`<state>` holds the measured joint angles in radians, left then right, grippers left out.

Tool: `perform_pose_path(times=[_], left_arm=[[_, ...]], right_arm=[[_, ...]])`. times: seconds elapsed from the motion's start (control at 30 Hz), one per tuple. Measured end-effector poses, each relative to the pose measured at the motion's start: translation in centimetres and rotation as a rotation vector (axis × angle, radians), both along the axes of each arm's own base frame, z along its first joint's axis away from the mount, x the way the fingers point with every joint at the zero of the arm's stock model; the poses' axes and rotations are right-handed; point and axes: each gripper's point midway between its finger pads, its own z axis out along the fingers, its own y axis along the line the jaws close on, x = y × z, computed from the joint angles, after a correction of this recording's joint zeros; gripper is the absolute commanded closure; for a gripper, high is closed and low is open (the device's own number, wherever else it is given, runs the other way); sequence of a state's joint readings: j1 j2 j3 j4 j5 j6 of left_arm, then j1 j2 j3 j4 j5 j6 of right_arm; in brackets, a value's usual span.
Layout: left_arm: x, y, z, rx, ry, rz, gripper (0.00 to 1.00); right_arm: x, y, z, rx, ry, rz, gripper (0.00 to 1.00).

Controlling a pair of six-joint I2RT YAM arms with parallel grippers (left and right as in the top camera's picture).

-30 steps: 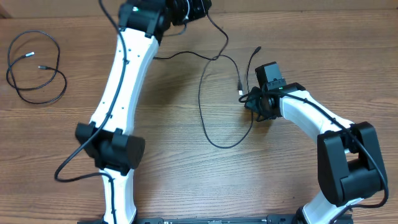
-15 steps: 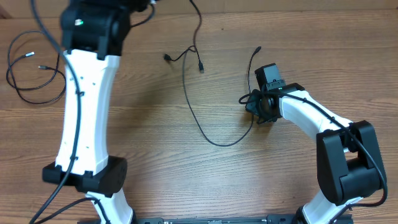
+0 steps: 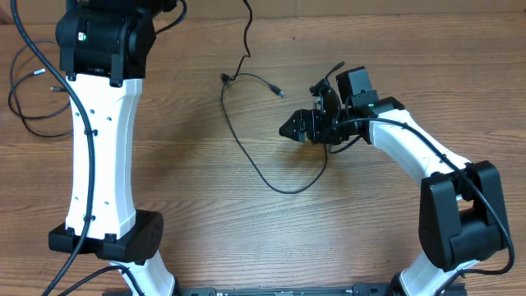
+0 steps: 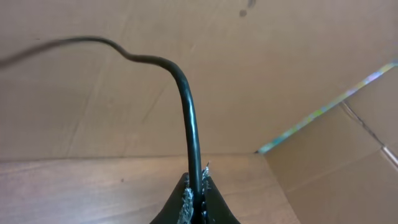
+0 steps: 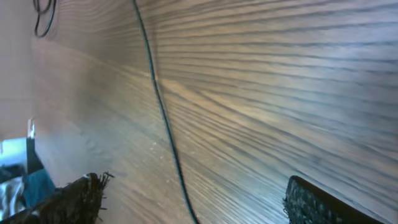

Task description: Untangle cables

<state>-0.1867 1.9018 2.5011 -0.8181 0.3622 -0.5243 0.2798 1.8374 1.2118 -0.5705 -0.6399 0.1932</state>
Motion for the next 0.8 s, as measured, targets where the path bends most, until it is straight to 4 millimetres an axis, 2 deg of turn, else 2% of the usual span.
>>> perform_pose_path(times=[0.17,0.23,0.37,0.43,0.57,0.67,0.8], left_arm=[[0.0,0.6,2.6,-0.055,-0.076,0.001,0.95],[-0.3,1.7,4.0,-0.074,-0.106,0.011,0.95],[-1.5,5.3,7.1,-0.115,-0.167,0.056,0.96],[-2.5,7.7,9.1,-0.175,-0.192,0.087,0.96],[-3.9,12.0,11.3,-0.283,-0.195,0.164,0.96],[-4.4,14.4,10.6,-0.337,-0.131,0.229,0.95],[-4.4,15.8,7.1,-0.425,0.057,0.315,0.96]], right_arm=[[0.0,0.5,0.1,0.002,-0.028,0.027,0.00],[0.1,0.5,0.2,0.000,-0.039,0.031,0.00],[0.2,0.5,0.1,-0.002,-0.043,0.033,0.00],[0.2,0.4,0.1,-0.005,-0.043,0.032,0.00],[0.4,0.0,-0.2,-0.037,-0.052,0.019,0.00],[0.6,-0.6,-0.7,-0.077,-0.051,0.002,0.00],[0.7,-1.0,-1.0,-0.107,-0.054,-0.011,0.00]])
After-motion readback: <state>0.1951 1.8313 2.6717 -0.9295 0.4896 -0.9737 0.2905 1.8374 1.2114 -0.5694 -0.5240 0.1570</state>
